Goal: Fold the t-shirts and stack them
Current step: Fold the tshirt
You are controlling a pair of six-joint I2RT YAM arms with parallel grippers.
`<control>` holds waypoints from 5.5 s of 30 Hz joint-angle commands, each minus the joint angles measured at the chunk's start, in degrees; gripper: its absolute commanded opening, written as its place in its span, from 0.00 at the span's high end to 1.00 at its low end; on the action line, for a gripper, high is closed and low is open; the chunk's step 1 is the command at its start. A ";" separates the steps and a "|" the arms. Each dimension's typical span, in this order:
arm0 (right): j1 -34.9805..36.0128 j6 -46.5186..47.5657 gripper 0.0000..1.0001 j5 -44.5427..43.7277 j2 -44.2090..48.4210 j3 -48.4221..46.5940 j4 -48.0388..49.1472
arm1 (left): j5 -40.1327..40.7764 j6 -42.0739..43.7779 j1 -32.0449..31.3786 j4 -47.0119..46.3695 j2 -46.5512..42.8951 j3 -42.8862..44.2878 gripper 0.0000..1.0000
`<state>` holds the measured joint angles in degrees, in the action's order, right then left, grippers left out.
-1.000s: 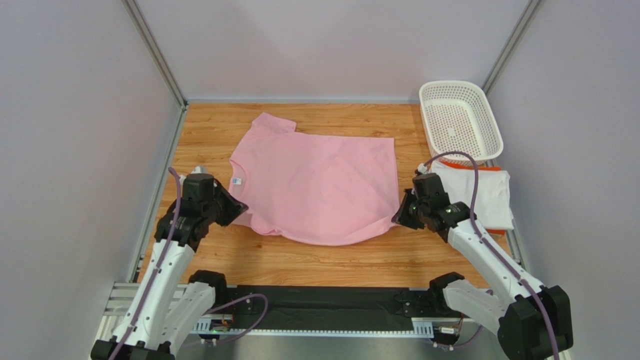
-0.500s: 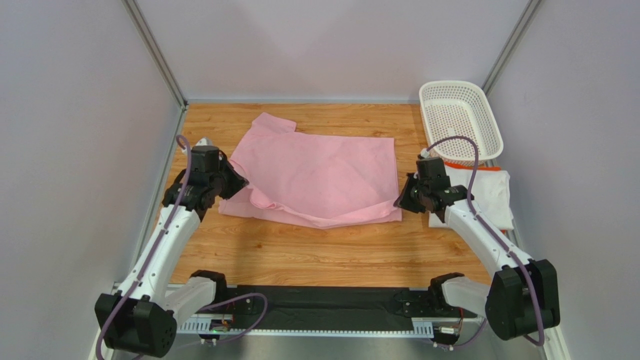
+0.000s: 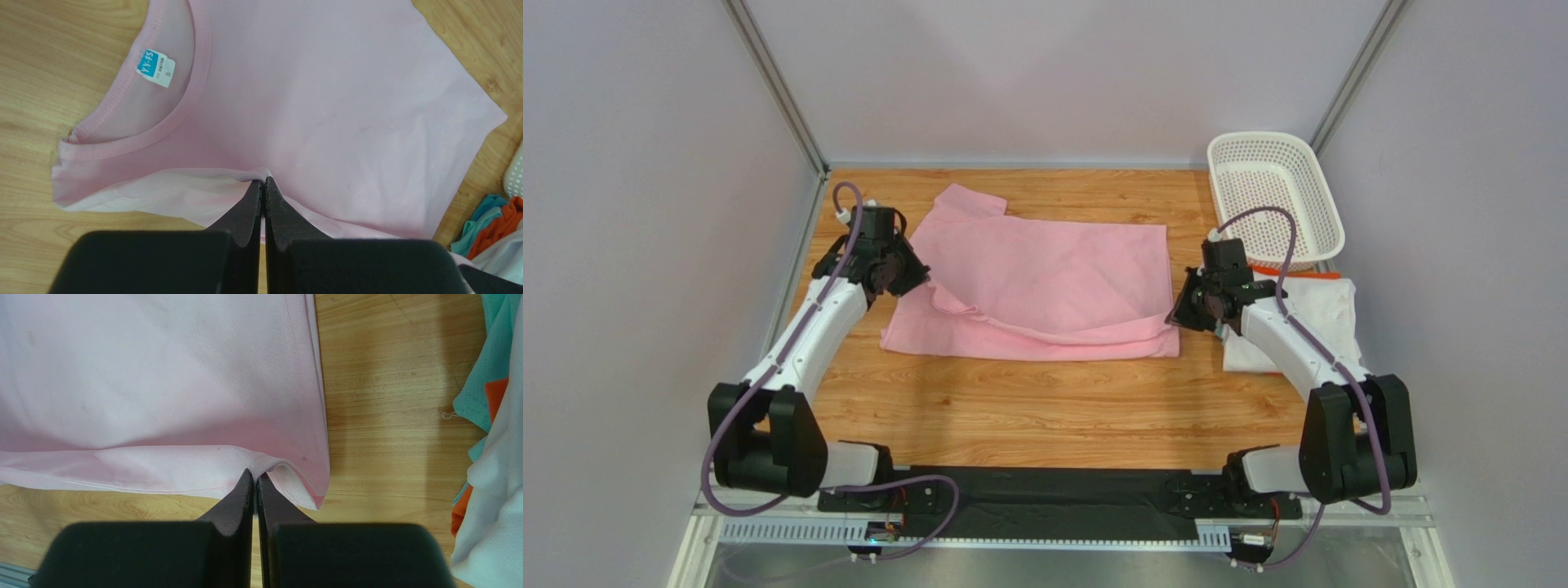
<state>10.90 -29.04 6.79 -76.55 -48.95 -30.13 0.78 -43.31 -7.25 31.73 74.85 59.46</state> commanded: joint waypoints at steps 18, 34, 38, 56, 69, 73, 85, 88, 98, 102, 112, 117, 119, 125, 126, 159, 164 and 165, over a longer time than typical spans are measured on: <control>-4.13 4.60 0.89 -0.72 -18.27 -13.08 4.21 | -3.41 3.67 6.01 -5.18 23.32 14.53 0.88; 0.87 9.88 0.00 5.78 -9.41 -8.01 1.83 | -13.16 4.46 6.81 -3.33 16.49 9.46 0.07; 4.39 9.88 0.00 6.22 -8.87 -6.69 3.23 | -21.58 4.63 5.32 -11.32 14.71 2.43 0.00; 10.29 7.77 0.00 0.34 -26.45 -18.11 6.66 | -16.61 8.42 3.29 -11.60 21.65 -0.57 0.00; 10.20 7.77 0.00 -0.90 -26.81 -18.30 5.17 | -13.52 9.03 3.47 -9.84 21.92 -2.86 0.00; 10.29 7.24 0.00 1.12 -24.79 -12.86 6.48 | -13.08 8.51 3.47 -8.79 20.17 -6.27 0.00; 14.50 6.81 0.00 3.94 -6.18 6.04 6.40 | -8.34 -1.59 3.38 -1.42 -3.55 -27.54 0.00; 16.17 4.70 0.00 4.55 -1.08 11.06 6.58 | -6.67 -3.44 3.38 2.54 -11.72 -30.88 0.00; 24.78 -5.23 0.00 1.13 10.63 20.91 4.47 | -4.56 -8.01 3.29 9.84 -30.10 -36.96 0.00; 26.98 -8.22 0.00 -0.45 15.72 22.58 2.01 | -3.68 -9.16 3.29 11.34 -32.13 -37.23 0.00; 27.69 -6.04 0.00 -8.95 25.83 15.22 -6.59 | -2.63 -4.43 3.29 14.15 -33.98 -26.43 0.00; 27.60 -5.15 0.00 -20.13 28.74 5.28 -11.35 | 1.40 -1.61 3.38 13.46 -32.05 -15.63 0.00; 27.51 -5.33 0.00 -24.61 29.53 4.22 -11.09 | 2.03 -0.29 3.29 10.57 -29.33 -13.42 0.00; 26.73 -3.84 0.00 -31.13 29.71 2.63 -10.92 | -0.34 8.40 3.38 4.93 -12.83 -1.39 0.00; 26.63 -3.40 0.00 -31.13 29.71 2.72 -10.83 | -0.25 11.38 3.47 6.32 -9.93 3.85 0.00; 19.34 1.26 0.00 -20.50 19.78 8.78 -3.36 | 2.39 23.97 6.10 16.00 55.66 48.99 0.26; 19.16 1.44 0.00 -20.85 19.60 8.96 -3.27 | 0.64 23.62 6.10 16.44 57.60 49.88 0.37; 19.16 1.53 0.00 -20.68 19.51 8.87 -3.18 | 0.46 23.45 6.10 16.26 57.69 49.79 0.37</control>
<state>30.39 -28.53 -14.02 -57.04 -40.01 -35.94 2.17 -20.21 -1.32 47.35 131.17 108.22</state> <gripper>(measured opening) 0.998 0.640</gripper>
